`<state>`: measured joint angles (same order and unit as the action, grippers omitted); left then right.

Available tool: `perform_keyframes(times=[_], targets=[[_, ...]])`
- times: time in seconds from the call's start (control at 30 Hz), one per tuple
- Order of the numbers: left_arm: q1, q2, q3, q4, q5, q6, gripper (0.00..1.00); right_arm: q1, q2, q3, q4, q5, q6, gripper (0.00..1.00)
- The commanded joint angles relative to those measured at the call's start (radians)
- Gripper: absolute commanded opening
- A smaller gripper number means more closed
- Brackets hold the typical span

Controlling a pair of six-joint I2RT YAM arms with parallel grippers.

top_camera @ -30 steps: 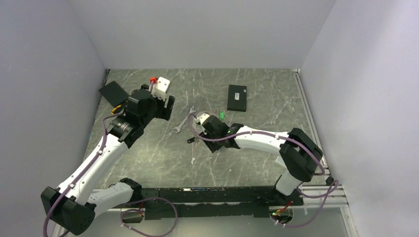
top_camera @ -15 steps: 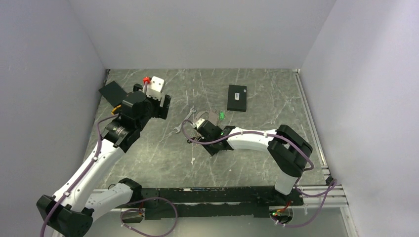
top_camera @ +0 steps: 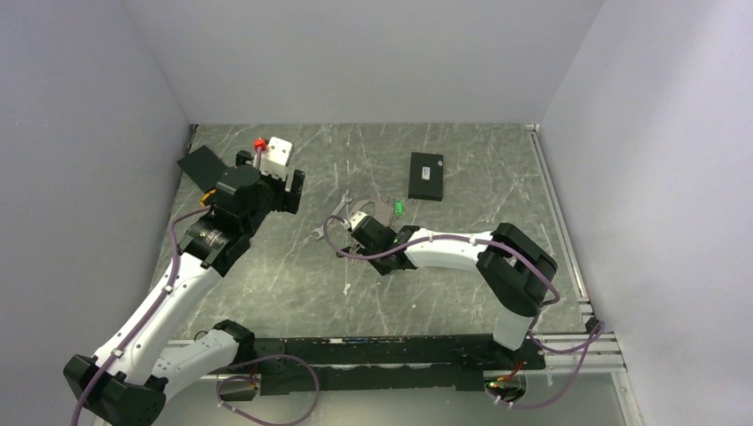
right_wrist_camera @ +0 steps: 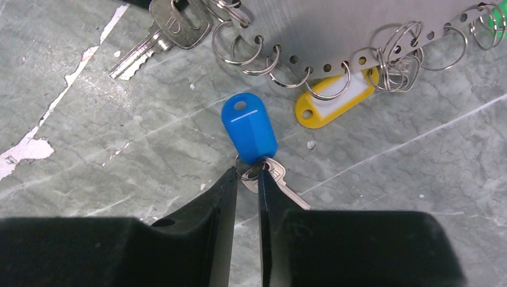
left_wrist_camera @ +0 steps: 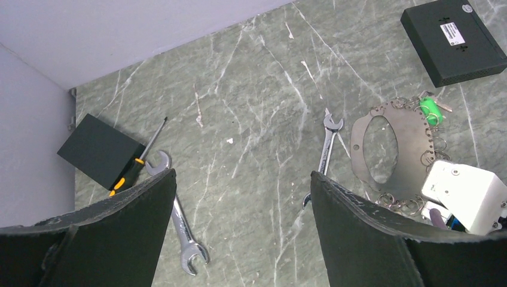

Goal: Put the keys on the keyring

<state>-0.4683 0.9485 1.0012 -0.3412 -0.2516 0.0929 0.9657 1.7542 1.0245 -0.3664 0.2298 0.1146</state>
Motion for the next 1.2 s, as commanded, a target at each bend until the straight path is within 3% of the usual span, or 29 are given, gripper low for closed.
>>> perform_keyframes(times=[0.0,0.53,0.97,1.0,1.1,1.17], targets=[[-0.004,0.005,0.005,0.034,-0.005,0.009,0.87,0.005,0.035,0.011,0.004,0.006,-0.001,0.17],[-0.004,0.013,0.007,0.031,-0.003,0.010,0.87,0.013,-0.042,-0.011,0.033,-0.020,-0.001,0.00],[-0.003,0.015,0.007,0.027,-0.005,0.011,0.87,0.012,-0.169,-0.060,0.098,-0.155,0.055,0.00],[-0.004,0.014,0.007,0.027,-0.005,0.011,0.87,0.011,-0.174,-0.063,0.099,-0.146,0.054,0.04],[-0.004,0.009,0.007,0.027,-0.002,0.012,0.87,0.012,-0.176,-0.080,0.104,-0.096,0.037,0.44],[-0.004,0.009,0.006,0.030,0.002,0.009,0.87,0.011,-0.157,-0.079,0.099,-0.070,0.018,0.55]])
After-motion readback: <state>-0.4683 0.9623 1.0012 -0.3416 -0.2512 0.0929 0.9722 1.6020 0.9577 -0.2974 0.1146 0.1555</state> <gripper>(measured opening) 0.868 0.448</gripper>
